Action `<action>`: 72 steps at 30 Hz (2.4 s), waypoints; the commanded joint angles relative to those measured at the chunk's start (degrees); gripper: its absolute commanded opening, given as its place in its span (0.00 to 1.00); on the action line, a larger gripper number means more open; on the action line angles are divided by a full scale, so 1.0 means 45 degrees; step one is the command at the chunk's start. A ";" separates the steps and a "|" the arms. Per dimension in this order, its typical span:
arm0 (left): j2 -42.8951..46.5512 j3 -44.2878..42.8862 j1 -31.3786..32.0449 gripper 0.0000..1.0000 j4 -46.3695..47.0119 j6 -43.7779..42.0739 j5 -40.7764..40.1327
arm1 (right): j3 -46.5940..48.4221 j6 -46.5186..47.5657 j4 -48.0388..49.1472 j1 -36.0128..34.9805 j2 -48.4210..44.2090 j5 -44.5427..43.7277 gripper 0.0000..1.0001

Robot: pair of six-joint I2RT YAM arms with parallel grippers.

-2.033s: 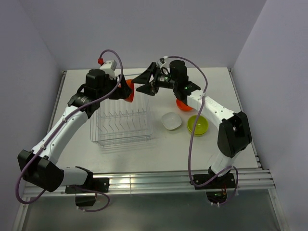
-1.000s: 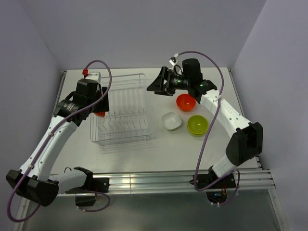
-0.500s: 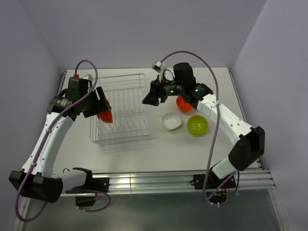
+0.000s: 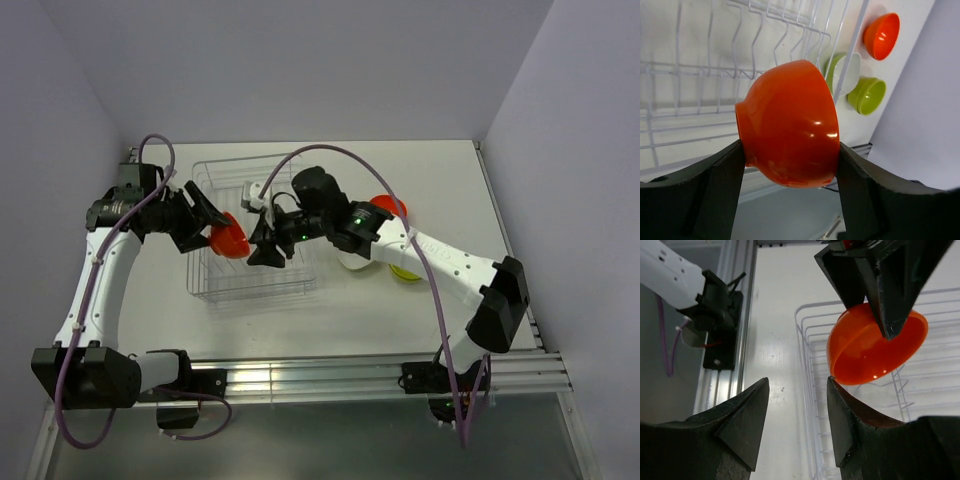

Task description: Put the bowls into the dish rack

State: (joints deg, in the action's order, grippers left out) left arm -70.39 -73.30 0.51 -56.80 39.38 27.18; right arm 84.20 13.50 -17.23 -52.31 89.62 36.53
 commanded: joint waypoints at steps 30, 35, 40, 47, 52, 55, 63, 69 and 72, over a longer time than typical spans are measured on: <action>0.0642 0.0897 -0.0602 0.00 0.0434 0.0371 0.3256 | -0.0528 0.1590 0.1135 -0.0699 0.0494 -0.1849 0.52; 0.0603 0.1054 -0.0622 0.00 0.0453 0.0371 0.3257 | -0.0315 0.1746 0.0824 -0.0660 0.0377 -0.1927 0.50; 0.0662 0.1015 -0.0641 0.00 0.0453 0.0410 0.3335 | -0.0099 0.2078 0.0237 -0.0601 0.0161 -0.2064 0.50; 0.0720 0.1190 -0.0641 0.00 0.0570 0.0605 0.3511 | 0.0018 0.1923 0.0236 -0.0601 0.0453 -0.1342 0.50; 0.0779 0.1230 -0.0641 0.00 0.0648 0.0722 0.3648 | 0.0213 0.2157 0.0412 -0.0621 0.0845 -0.1341 0.50; 0.0740 0.1269 -0.0641 0.00 0.0707 0.0800 0.3745 | 0.0428 0.2196 0.0431 -0.0621 0.1176 -0.1166 0.50; 0.0720 0.1425 -0.0641 0.00 0.0824 0.0859 0.3921 | 0.0663 0.2391 0.0393 -0.0621 0.1548 -0.0697 0.39; 0.0760 0.1562 -0.0661 0.10 0.1019 0.0937 0.4155 | 0.1131 0.2392 -0.0290 -0.0621 0.1958 0.0258 0.00; 0.0837 0.1601 -0.0778 0.43 0.1117 0.0840 0.4234 | 0.1463 0.2119 -0.0681 -0.0523 0.2133 0.1176 0.00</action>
State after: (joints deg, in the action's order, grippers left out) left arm -68.07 -66.06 -2.48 -53.39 41.15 43.44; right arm 86.85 22.13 -20.18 -54.08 98.26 36.47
